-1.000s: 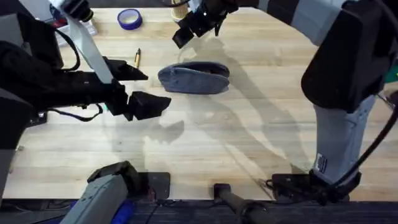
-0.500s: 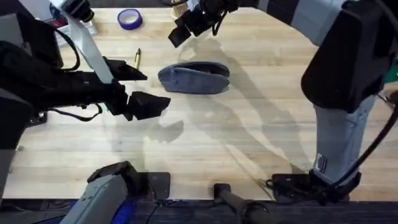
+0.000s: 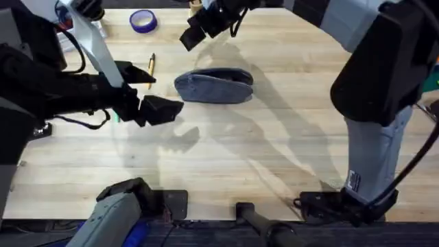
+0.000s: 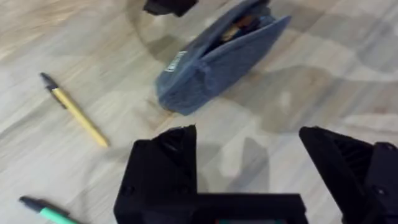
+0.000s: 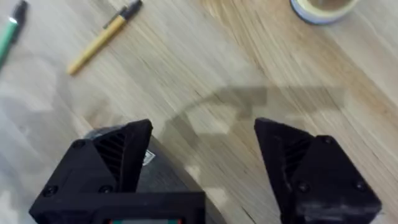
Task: Unzip the bag, pick up the pens from the table one at a time and place them inside, then zip the bag closed.
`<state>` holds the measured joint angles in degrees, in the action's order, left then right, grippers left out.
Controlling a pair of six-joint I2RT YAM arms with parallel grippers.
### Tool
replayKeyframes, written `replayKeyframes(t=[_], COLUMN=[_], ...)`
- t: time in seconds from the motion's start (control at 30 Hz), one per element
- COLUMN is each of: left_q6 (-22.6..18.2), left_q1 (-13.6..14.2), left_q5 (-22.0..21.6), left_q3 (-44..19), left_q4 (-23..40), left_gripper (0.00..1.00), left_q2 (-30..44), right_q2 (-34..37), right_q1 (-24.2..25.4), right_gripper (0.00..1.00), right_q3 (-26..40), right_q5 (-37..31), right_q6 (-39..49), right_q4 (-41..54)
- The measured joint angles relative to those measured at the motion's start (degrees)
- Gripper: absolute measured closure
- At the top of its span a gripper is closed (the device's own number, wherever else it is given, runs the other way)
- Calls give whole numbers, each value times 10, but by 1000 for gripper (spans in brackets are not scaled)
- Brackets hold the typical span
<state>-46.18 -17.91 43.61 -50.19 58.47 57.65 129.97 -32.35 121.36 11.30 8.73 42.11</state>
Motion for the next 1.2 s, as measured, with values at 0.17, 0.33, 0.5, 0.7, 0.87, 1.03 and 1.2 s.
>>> replayKeyframes(t=[0.17, 0.33, 0.5, 0.7, 0.87, 1.03, 1.2], left_q6=[24, 32, 34, 36, 38, 65, 117], left_q1=[-3, -42, -84, -94, -94, -93, -79], left_q5=[-19, -28, -30, -36, -61, -101, -166], left_q3=[0, 0, 0, 0, 0, 0, 0], left_q4=[-50, -78, -113, -181, -242, -301, -346], left_gripper=[8, 7, 7, 7, 7, 7, 7], left_q2=[0, 1, 26, 91, 149, 197, 209], right_q2=[-2, -18, -59, -113, -140, -144, -144], right_q1=[-1, -4, -10, -12, -12, -12, -12], right_gripper=[5, 5, 6, 6, 6, 6, 6], right_q3=[11, 12, 12, 14, 15, 16, 16], right_q5=[13, 16, 16, 16, 16, 16, 16], right_q6=[-6, -9, -8, -8, -8, -8, -8], right_q4=[4, 37, 54, 79, 91, 100, 103])
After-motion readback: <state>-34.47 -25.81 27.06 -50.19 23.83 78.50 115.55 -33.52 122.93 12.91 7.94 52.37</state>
